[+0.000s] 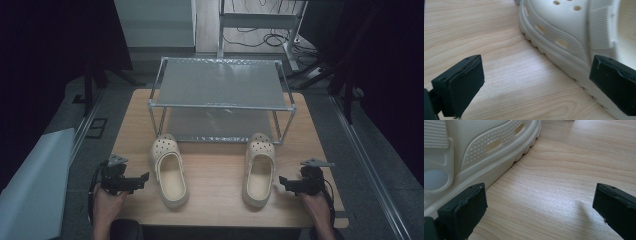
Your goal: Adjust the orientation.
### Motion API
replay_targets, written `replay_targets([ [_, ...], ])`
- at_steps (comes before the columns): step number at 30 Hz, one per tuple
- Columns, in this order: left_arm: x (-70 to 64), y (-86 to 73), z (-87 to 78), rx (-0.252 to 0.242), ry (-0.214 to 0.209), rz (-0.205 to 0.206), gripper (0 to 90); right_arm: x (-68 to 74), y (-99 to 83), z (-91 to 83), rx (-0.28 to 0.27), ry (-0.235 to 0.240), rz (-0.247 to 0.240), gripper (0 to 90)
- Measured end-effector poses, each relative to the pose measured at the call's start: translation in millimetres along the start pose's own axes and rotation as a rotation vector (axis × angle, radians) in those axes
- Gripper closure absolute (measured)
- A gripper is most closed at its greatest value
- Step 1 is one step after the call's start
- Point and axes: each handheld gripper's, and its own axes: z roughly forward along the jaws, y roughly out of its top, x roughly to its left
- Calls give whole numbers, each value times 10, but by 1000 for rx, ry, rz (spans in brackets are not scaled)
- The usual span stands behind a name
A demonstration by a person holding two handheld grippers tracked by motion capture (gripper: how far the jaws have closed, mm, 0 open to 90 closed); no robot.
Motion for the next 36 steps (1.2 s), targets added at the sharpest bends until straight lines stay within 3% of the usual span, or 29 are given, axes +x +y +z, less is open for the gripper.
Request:
replay_targets([
  [4, -58, 21, -21, 8, -8, 12, 0, -8, -3, -10, -4, -1, 5, 0],
  [14, -256, 99, -76, -8, -81, 28, 0, -11, -7, -19, 1, 11, 19, 12],
  [17, -356, 153, -34, -14, -119, 34, 0, -15, -13, -28, -4, 26, 27, 15],
  [21, -456, 196, 55, 5, -123, 60, 0, 4, -15, -21, -5, 28, 23, 15],
  [27, -534, 206, 221, 50, -81, 78, 0, 14, -18, -7, 9, 40, 22, 32],
  [32, -545, 194, 317, 82, -70, 75, 6, 27, -20, 12, 21, 46, 11, 38],
  [36, -522, 152, 383, 148, 7, 85, 29, 32, -19, 13, 24, 48, 11, 43],
])
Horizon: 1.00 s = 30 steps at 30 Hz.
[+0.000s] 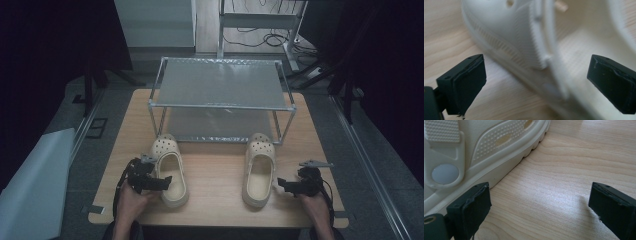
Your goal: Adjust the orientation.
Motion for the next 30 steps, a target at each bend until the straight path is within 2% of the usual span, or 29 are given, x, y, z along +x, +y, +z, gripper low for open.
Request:
replay_targets([
  [1, 0, 0, 0, 0, 0, 0, 42, -3, -1, 1, 0, 1, 2, 44],
  [2, 33, -15, -22, 4, 20, -5, 54, -4, -2, 2, 0, 2, 4, 44],
  [5, 75, -26, -60, -2, 21, -16, 65, -5, -3, 4, 3, 3, 5, 46],
  [6, 109, -40, -90, 1, 40, -13, 69, -4, -3, 6, 3, 5, 3, 47],
  [8, 123, -47, -98, 1, 45, -16, 74, -3, -4, 7, 4, 4, 3, 48],
  [10, 210, -84, -130, 2, 51, -35, 75, -5, -4, 7, 3, 6, 5, 50],
  [13, 265, -106, -153, 2, 65, -45, 83, -7, -4, 5, 3, 8, 8, 50],
  [14, 330, -128, -184, 1, 87, -57, 90, -8, -4, 4, 3, 9, 9, 51],
  [16, 365, -142, -201, -3, 96, -64, 107, -10, -5, 5, 3, 9, 9, 52],
  [17, 440, -168, -238, -4, 139, -75, 122, -10, -5, 6, 3, 9, 9, 52],
  [20, 498, -188, -267, -9, 163, -86, 144, -8, -3, 5, 3, 10, 9, 53],
  [23, 532, -194, -270, -26, 117, -89, 147, -6, -1, 7, 4, 8, 8, 54],
  [26, 508, -99, -249, -42, 64, -76, 157, -1, 1, 5, 2, 5, 8, 56],
  [27, 508, -99, -249, -42, 64, -76, 176, -1, 2, 3, 2, 5, 9, 56],
  [28, 494, -51, -230, -45, 21, -75, 217, -2, 2, 0, 1, 4, 8, 56],
  [30, 476, 8, -185, -33, -5, -58, 277, -5, 3, -5, -1, 0, 10, 56],
])
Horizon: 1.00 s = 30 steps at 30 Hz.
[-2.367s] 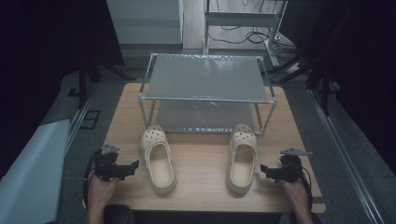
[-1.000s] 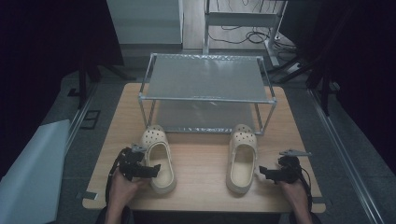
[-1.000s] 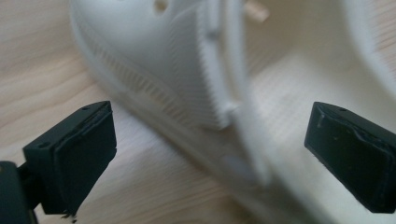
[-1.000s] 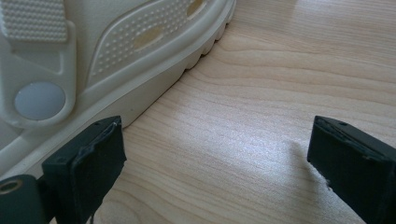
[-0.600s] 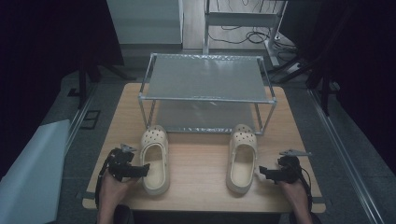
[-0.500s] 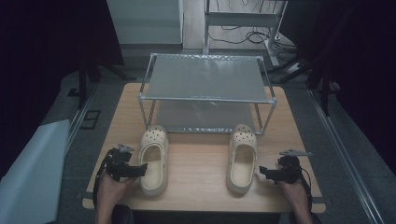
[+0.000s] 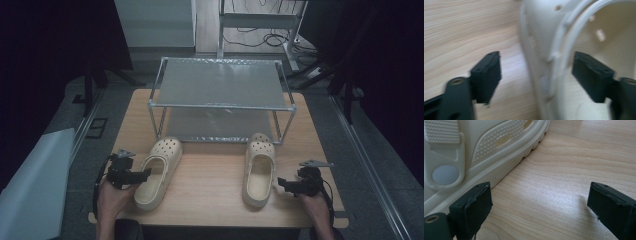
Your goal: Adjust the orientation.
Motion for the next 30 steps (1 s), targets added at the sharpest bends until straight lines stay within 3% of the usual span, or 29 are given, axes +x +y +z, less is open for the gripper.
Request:
replay_targets([
  [9, -7, 135, 154, 53, -19, -2, 509, 3, -3, -2, 1, 0, 7, 58],
  [11, -11, 160, 184, 77, 6, 3, 532, 3, -4, -2, 2, 0, 9, 58],
  [13, -3, 178, 204, 90, 2, -6, 620, 4, -6, 1, 3, 0, 12, 58],
  [17, 17, 200, 207, 109, 8, -10, 696, 8, -8, 12, 9, 3, 15, 61],
  [22, 109, 208, 184, 106, -8, -53, 759, 5, -10, 13, 9, 6, 22, 62],
  [24, 133, 206, 181, 103, -24, -66, 762, 2, -11, 10, 5, 7, 27, 63],
  [26, 226, 185, 180, 88, -80, -113, 765, 2, -12, 10, 5, 9, 28, 64],
  [27, 226, 185, 180, 88, -80, -113, 766, 2, -12, 10, 5, 9, 28, 64],
  [28, 289, 172, 181, 79, -126, -145, 767, 2, -13, 13, 5, 10, 30, 64],
  [30, 332, 163, 186, 69, -180, -171, 768, -1, -14, 16, 5, 15, 30, 65],
])
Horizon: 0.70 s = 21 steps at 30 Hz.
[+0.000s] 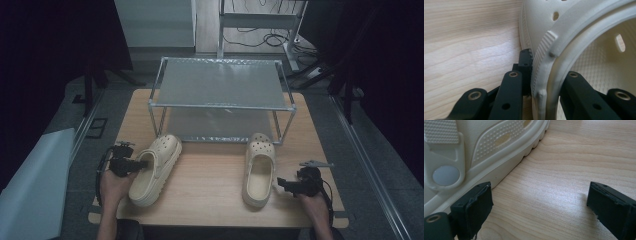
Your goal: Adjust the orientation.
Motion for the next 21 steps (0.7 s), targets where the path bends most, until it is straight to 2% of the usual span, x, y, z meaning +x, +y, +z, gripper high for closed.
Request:
replay_targets([
  [3, 27, 8, 0, -17, -61, -24, 770, -5, -1, 0, -1, 4, 4, 67],
  [4, 27, 8, 0, -17, -61, -24, 769, -5, -1, -2, -2, 5, 8, 68],
  [5, 26, 13, 2, -22, -78, -33, 769, -5, -1, -2, -2, 5, 8, 68],
  [6, 24, 27, 5, -26, -112, -47, 770, -9, -2, -6, -6, 7, 9, 70],
  [7, 24, 27, 5, -26, -112, -47, 770, -9, -2, -6, -6, 7, 9, 70],
  [9, 19, 45, 11, -26, -146, -60, 769, -12, -3, -6, -7, 10, 11, 73],
  [10, 19, 45, 11, -26, -146, -60, 769, -12, -3, -6, -7, 10, 11, 73],
  [14, 8, 65, 16, -27, -211, -76, 769, -13, -3, -6, -9, 14, 12, 75],
  [15, -3, 80, 11, -32, -248, -87, 769, -14, -3, -7, -9, 15, 12, 75],
  [17, -7, 87, 9, -34, -260, -91, 769, -16, -4, -7, -10, 15, 14, 75],
  [19, -27, 117, -4, -38, -297, -103, 769, -21, -4, -11, -9, 16, 15, 75],
  [21, -32, 124, -8, -38, -302, -105, 769, -25, -4, -14, -10, 15, 16, 75],
])
